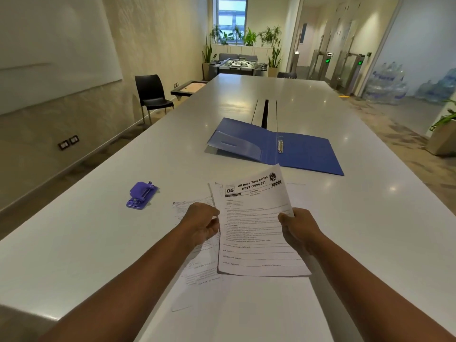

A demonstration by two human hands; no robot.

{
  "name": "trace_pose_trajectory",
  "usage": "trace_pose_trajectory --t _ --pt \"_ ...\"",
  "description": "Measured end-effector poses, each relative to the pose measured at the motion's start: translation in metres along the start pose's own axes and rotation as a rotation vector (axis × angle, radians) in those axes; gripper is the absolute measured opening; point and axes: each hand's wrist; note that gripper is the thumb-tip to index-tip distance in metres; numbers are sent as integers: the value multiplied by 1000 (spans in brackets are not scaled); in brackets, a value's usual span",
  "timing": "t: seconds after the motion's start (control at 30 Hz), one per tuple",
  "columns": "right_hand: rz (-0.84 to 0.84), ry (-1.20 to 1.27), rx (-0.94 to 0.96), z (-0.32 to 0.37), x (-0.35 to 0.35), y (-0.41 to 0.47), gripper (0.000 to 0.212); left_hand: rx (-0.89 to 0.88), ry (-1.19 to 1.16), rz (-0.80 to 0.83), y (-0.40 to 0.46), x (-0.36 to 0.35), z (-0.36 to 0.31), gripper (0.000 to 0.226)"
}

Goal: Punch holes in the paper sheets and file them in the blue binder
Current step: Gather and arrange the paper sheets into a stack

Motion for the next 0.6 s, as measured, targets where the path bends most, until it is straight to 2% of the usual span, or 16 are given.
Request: trace_pose_trajectory --t 0.23,0.37,0.6 --pt "63 98 -8 -9 1 7 19 -137 272 80 8 -7 3 14" --pt "115 170 1 -15 2 9 16 -198 235 59 12 -13 7 22" --pt "154 263 27 -19 4 5 20 -225 173 13 12 -12 0 16"
Point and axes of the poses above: each hand's wrist, its own y-axis towards the middle knuckle, its own x-axis out of the back of the hand, z = x × y, and after that the axes turned 14 degrees about -y, right-handed
